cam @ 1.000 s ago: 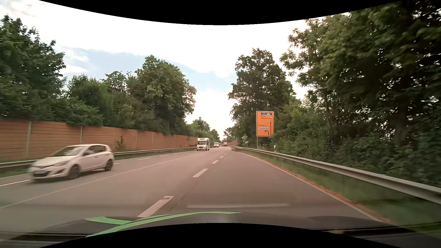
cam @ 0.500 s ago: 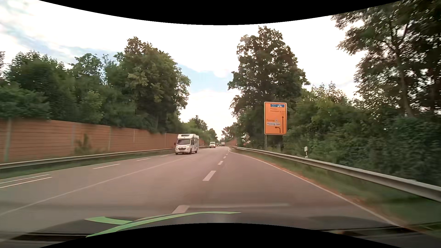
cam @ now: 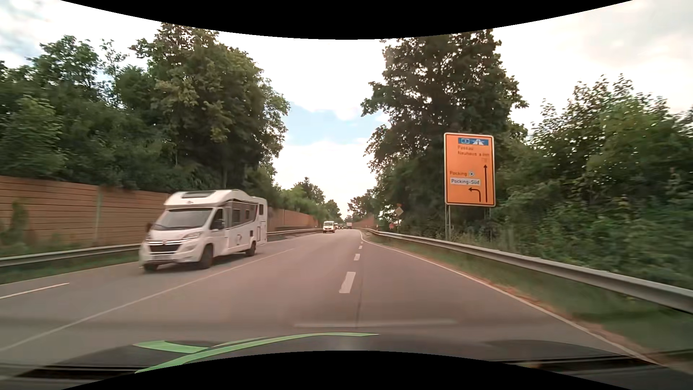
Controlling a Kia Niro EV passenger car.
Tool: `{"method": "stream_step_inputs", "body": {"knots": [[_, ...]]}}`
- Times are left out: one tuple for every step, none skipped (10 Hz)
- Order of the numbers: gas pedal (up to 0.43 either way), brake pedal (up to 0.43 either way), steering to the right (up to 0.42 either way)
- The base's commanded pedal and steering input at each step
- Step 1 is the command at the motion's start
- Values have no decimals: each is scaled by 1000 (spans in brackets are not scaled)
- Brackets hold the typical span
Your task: Follow the waypoints while adhering to traffic rules and regulations
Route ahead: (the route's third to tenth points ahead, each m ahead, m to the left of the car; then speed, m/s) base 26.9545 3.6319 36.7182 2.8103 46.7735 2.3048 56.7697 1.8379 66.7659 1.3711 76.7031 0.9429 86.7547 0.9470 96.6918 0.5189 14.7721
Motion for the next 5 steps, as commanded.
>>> {"method": "stream_step_inputs", "body": {"knots": [[299,0,1],[299,0,1],[299,0,1],[311,0,1],[311,0,1]]}}
